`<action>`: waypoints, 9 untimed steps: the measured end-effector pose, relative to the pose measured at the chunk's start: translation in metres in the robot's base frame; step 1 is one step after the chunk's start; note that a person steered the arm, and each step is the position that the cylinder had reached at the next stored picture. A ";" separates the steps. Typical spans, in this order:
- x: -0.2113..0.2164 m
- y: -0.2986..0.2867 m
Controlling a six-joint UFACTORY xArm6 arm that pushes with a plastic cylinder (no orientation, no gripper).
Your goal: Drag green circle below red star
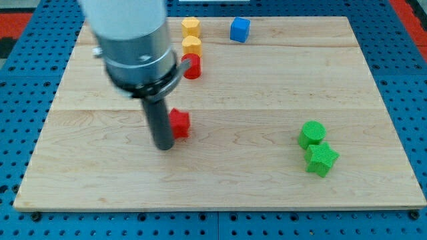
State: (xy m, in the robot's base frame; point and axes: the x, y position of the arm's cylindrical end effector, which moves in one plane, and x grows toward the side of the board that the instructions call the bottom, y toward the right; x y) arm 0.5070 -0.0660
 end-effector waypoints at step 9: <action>0.006 0.206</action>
State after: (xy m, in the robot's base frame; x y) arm 0.5134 0.1404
